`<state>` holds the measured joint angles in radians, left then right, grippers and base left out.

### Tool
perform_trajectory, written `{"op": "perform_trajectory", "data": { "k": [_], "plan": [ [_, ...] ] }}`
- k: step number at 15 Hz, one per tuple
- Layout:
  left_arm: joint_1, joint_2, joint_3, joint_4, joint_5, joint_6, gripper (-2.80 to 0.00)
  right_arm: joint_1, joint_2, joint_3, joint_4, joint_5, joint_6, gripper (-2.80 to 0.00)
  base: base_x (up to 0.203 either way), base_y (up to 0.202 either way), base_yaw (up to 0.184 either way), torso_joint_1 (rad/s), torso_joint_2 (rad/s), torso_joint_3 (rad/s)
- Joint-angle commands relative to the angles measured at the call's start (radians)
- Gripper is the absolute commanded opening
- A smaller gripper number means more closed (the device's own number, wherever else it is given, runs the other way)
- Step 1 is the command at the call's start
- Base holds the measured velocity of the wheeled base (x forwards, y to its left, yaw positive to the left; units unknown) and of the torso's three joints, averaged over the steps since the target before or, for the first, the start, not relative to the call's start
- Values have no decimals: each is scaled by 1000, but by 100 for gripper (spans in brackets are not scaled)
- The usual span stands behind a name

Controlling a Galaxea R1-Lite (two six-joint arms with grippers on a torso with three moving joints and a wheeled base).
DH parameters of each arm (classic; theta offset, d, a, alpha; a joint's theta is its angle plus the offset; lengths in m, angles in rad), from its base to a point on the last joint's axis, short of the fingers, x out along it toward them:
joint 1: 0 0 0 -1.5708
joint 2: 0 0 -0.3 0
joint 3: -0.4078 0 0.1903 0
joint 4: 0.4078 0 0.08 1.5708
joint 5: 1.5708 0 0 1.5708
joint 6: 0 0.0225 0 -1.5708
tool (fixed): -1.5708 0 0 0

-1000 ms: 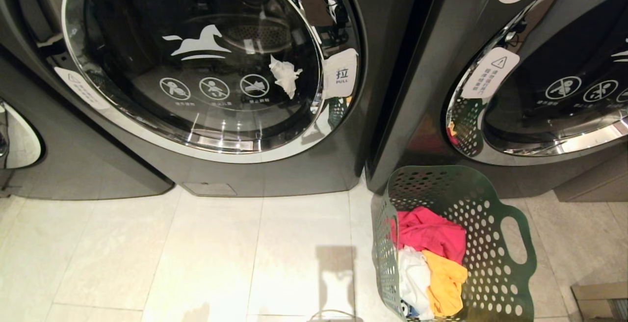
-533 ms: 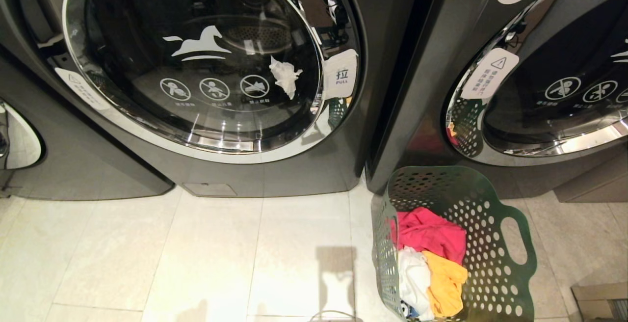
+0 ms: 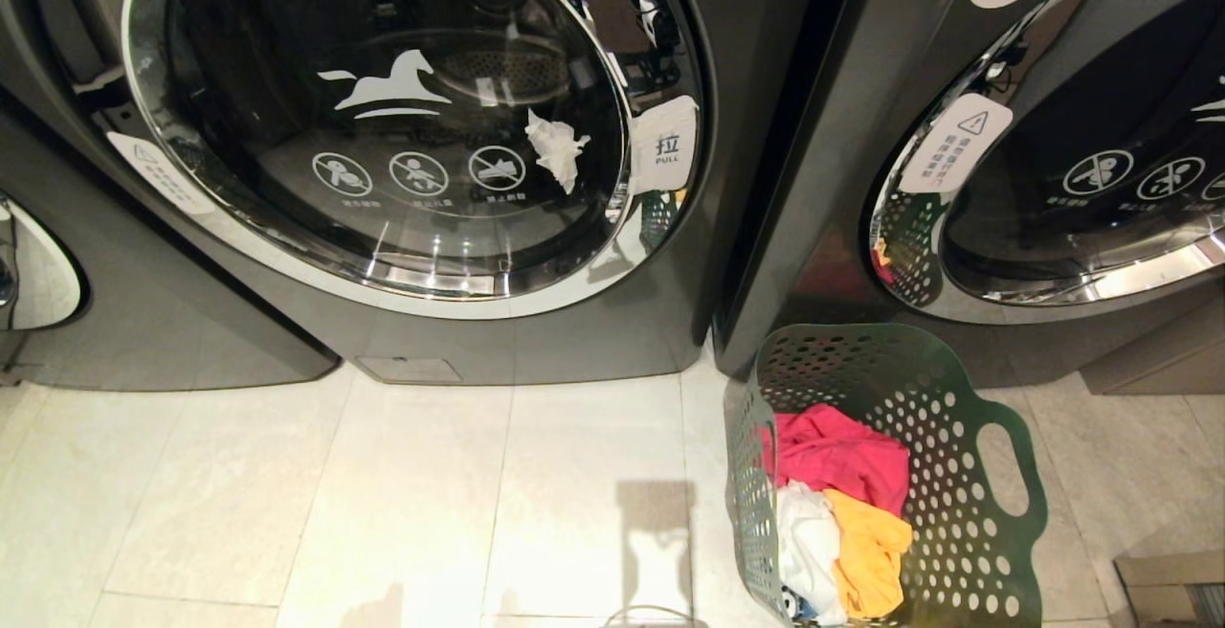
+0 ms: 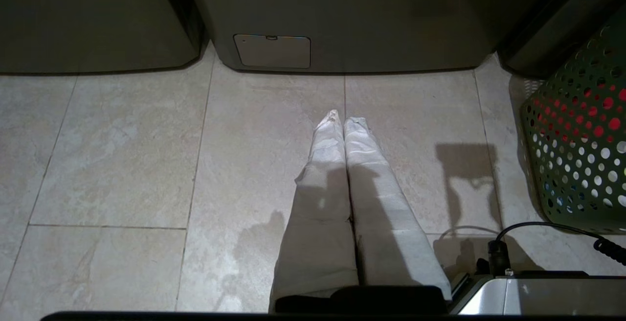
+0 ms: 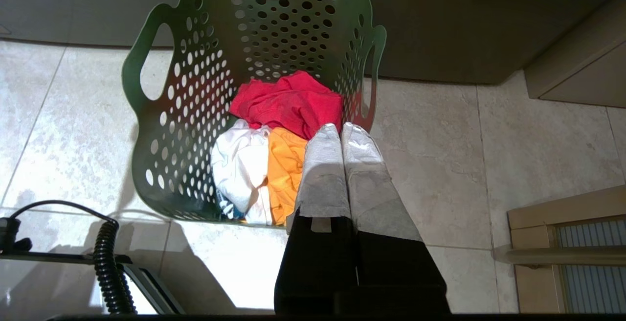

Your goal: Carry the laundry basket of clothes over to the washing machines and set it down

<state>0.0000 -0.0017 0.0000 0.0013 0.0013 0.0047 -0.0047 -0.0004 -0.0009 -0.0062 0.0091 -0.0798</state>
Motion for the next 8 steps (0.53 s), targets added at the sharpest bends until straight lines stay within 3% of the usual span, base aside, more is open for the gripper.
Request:
{"op": "perform_trajectory", "data": {
  "k": [1, 8],
  "plan": [
    [0, 2, 0, -1, 0, -1, -280, 0, 2, 1, 2, 0, 1, -280, 0, 0, 0, 0, 0, 0],
    [0, 2, 0, -1, 0, -2, -280, 0, 2, 1, 2, 0, 6, -280, 0, 0, 0, 0, 0, 0]
  ]
}}
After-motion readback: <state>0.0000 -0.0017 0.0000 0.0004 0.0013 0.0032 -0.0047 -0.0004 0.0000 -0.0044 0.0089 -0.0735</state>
